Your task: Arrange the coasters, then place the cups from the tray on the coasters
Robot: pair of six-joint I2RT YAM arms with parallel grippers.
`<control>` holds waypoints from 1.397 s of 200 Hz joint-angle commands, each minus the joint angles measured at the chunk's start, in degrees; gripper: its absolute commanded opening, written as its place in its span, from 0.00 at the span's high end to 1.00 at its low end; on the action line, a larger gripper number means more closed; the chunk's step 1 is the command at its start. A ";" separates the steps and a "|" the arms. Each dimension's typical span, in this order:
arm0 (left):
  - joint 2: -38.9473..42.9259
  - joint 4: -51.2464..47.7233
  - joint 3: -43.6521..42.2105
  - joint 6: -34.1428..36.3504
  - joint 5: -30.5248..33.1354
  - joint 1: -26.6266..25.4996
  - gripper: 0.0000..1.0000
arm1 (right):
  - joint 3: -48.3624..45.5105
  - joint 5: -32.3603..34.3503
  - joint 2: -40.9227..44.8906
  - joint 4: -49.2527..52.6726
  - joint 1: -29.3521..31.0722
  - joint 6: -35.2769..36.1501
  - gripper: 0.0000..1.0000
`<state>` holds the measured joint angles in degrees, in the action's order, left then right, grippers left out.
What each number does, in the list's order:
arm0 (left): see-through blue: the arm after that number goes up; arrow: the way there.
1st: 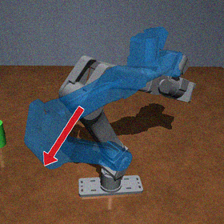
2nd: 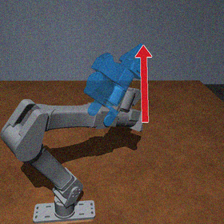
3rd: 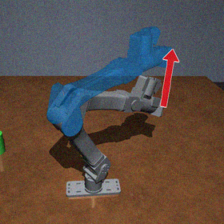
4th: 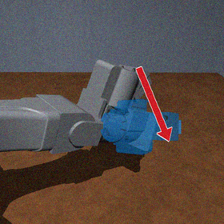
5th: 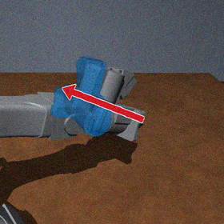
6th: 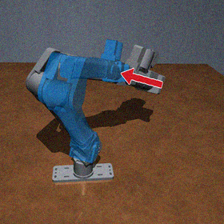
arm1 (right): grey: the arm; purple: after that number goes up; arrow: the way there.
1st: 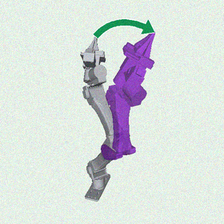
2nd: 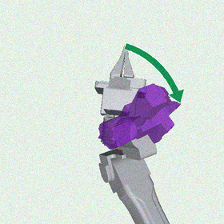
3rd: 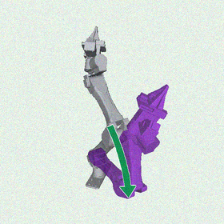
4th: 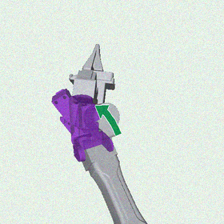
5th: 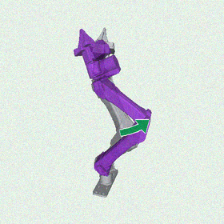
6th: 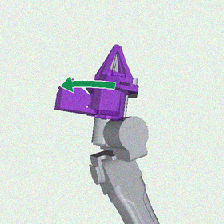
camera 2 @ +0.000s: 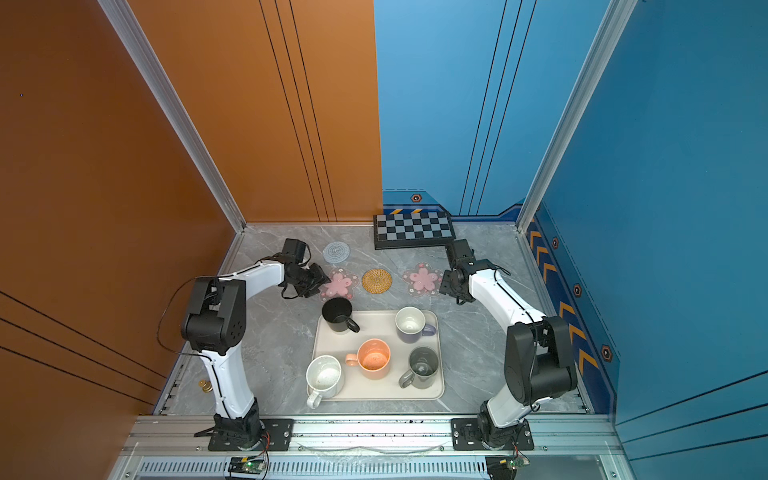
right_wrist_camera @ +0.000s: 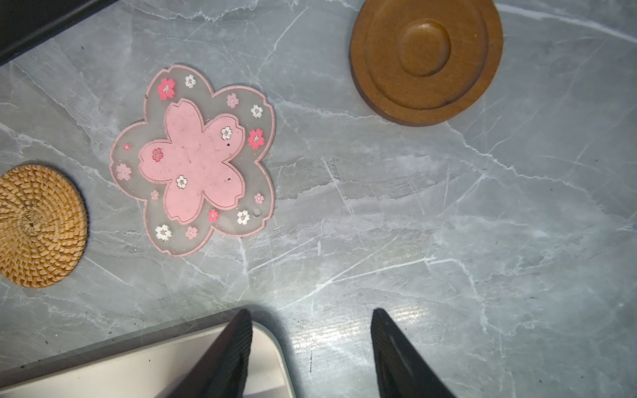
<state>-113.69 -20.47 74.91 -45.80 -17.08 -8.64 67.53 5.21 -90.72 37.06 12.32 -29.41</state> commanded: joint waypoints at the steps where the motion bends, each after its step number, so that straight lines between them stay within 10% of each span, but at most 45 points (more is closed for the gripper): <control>1: -0.91 -6.73 -2.90 -1.41 3.99 -0.51 0.44 | -0.91 1.27 2.21 1.44 -0.41 0.58 0.42; 106: -7.63 -29.92 26.49 28.64 10.53 -11.80 0.41 | -0.89 0.81 0.37 0.98 -0.96 1.33 0.42; 279: -19.87 -36.74 37.92 29.58 24.66 -18.64 0.40 | -4.99 -1.25 0.09 -1.53 -4.73 2.07 0.41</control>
<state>-132.25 -55.33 110.80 -15.92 3.53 -27.03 63.75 4.64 -89.80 36.40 8.21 -28.29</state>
